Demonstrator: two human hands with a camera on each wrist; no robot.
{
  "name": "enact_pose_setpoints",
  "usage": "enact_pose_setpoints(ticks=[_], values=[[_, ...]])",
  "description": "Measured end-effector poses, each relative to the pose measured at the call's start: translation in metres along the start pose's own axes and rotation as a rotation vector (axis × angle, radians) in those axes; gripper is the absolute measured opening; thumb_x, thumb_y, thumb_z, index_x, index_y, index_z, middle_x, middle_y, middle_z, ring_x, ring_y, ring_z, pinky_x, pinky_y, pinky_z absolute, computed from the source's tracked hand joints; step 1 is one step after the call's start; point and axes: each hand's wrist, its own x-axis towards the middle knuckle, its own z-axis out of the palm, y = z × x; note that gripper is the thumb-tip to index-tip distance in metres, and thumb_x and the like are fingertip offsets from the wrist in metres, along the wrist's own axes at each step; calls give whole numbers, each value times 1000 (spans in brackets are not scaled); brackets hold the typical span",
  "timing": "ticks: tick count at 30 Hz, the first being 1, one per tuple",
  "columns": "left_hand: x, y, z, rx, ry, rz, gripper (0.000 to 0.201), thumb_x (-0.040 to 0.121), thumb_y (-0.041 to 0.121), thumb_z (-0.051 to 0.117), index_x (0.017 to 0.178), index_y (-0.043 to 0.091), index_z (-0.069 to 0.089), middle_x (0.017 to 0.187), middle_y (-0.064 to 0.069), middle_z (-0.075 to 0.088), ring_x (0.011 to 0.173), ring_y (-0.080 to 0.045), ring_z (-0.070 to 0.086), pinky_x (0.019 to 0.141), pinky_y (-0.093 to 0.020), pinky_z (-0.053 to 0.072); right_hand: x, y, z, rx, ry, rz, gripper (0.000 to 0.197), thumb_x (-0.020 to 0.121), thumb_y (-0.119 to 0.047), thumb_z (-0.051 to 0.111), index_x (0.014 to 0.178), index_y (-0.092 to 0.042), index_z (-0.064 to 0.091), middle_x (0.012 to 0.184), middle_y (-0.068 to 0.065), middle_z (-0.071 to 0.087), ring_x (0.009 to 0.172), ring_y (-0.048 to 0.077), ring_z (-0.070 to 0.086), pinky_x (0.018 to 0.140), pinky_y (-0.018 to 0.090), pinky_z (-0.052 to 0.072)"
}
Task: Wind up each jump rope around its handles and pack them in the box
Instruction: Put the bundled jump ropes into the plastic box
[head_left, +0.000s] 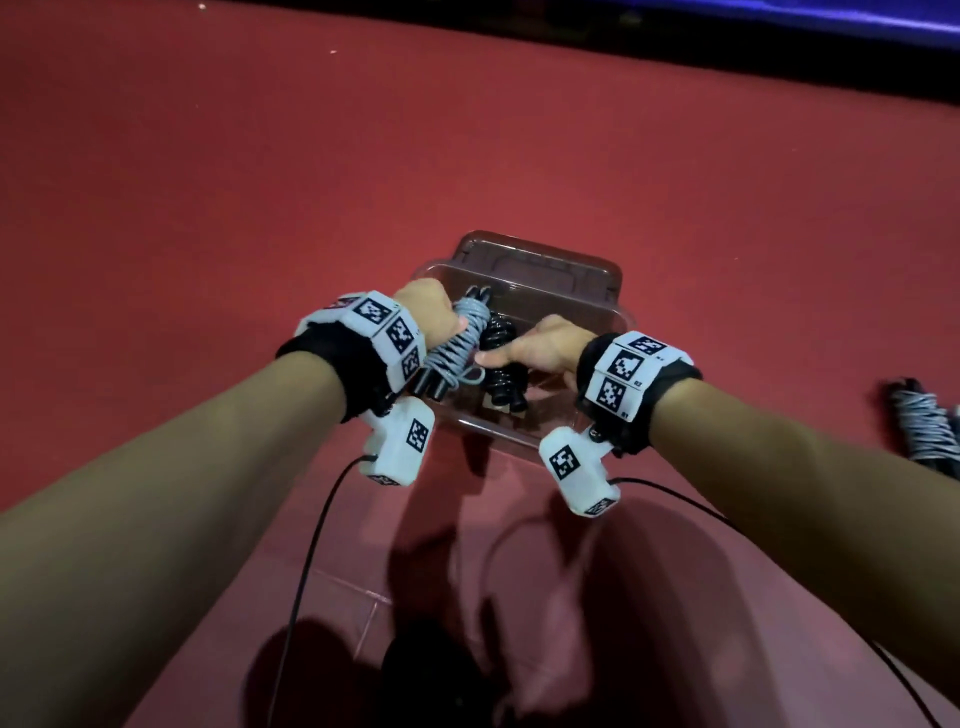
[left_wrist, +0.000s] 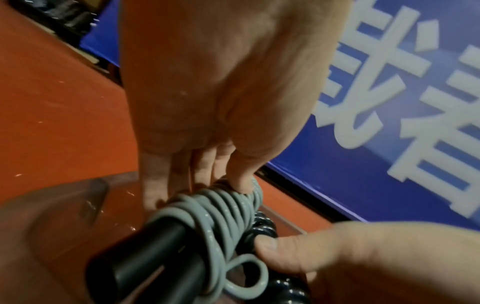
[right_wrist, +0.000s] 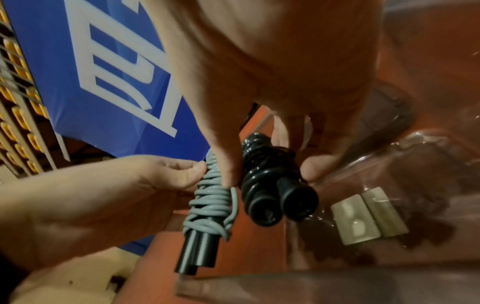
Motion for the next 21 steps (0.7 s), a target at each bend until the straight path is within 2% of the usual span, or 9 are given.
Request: enact_pose_setpoints(ticks=[4,7,9,12,15,17,19,20,21], values=[[22,7,11,182,-45,-42,26,102,23,59,93,0,65,89,-10,65,77,-24,60,69,-33,44,17,-8,7,-33,2,67,39,77,-25,89,91,-6,58,102,15,71,95,31,72,75,42,63],[46,1,15,328,-96,-61,22,91,23,71,86,3,62,81,-10,67,69,-26,66,69,-37,59,28,-15,13,-115,-19,119,32,84,-22,83,92,-4,58,90,13,62,81,28,65,83,50,61],[57,-4,19,377,-168,-71,20,83,19,76,90,3,68,80,-13,73,71,-29,71,70,-40,63,31,-17,18,-156,-88,184,27,94,-22,73,94,-3,54,86,12,52,83,26,58,78,44,60],[50,-3,21,416,-244,-28,11,90,8,70,83,0,68,57,-2,70,59,-23,60,46,-21,47,35,-18,25,-213,-164,219,23,100,-22,63,94,-2,54,86,10,51,86,24,57,61,32,59],[44,-5,25,482,-233,13,32,96,17,67,124,1,64,114,-13,72,86,-20,53,72,-25,45,40,-14,26,-255,-217,206,18,100,-21,64,97,-3,61,97,10,59,99,27,60,101,38,53],[51,-7,31,460,-226,-7,43,97,12,65,135,-4,52,115,-19,65,81,-21,53,63,-21,44,41,-10,26,-226,-213,210,27,97,-18,68,116,0,60,121,14,61,110,30,63,109,38,46],[55,-7,36,484,-224,3,25,97,8,61,118,-3,54,92,-13,59,60,-16,47,45,-23,36,41,-6,26,-159,-208,240,54,90,-19,78,135,-3,52,142,15,53,116,33,65,97,39,56],[55,-8,37,437,-189,-5,7,97,11,61,102,8,56,81,-6,52,57,-12,41,48,-25,35,42,-6,28,-138,-202,240,61,88,-19,80,138,-3,50,145,16,51,114,34,66,90,40,60],[55,-7,37,373,-156,-32,19,98,14,62,84,18,50,75,0,44,58,-10,37,57,-27,39,42,-6,28,-139,-199,239,63,86,-19,81,139,-3,50,144,17,51,112,34,67,84,39,62]])
